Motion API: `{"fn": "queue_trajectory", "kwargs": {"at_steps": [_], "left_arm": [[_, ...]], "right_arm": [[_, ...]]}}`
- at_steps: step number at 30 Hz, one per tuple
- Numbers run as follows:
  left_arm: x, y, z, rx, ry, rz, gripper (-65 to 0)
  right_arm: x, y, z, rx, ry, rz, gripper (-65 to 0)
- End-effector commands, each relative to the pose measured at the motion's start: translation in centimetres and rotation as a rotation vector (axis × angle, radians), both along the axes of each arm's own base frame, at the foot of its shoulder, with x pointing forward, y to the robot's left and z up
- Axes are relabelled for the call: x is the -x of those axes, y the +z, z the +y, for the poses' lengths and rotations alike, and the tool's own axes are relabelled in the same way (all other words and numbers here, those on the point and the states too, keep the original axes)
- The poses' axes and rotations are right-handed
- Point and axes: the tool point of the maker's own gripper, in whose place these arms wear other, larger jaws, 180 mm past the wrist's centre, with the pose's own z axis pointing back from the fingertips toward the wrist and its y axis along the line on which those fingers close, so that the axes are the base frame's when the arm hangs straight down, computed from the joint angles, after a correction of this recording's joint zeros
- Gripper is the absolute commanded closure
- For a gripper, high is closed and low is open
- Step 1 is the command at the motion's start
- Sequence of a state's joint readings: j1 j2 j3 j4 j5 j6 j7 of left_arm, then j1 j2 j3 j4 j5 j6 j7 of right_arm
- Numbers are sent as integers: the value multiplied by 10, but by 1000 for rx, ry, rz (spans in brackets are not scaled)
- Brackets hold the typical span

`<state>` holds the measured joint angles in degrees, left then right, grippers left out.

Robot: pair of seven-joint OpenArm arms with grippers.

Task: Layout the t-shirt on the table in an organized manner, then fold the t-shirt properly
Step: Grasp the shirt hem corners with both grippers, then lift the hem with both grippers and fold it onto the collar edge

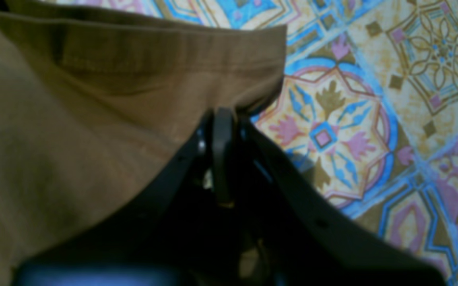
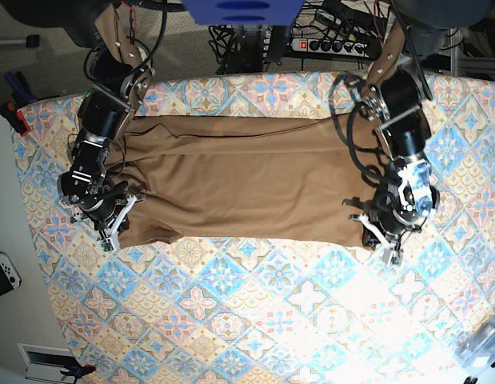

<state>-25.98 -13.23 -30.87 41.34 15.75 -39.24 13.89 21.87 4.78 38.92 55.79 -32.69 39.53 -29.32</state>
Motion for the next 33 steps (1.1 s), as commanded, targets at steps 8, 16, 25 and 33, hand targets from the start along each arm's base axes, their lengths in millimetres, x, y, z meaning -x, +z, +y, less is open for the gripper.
{"fn": "queue_trajectory", "kwargs": {"at_steps": [8, 16, 25, 33], "left_arm": [[26, 40, 0, -207, -24, -31, 0], [51, 91, 7, -269, 14, -76, 0], [88, 104, 10, -327, 9, -83, 0], [110, 94, 10, -347, -1, -50, 0]], "right_arm": [[-15, 31, -2, 60, 3, -66, 0], [-30, 69, 4, 92, -6, -178, 0], [-14, 79, 8, 125, -19, -219, 0], [15, 92, 4, 139, -43, -272, 0]]}}
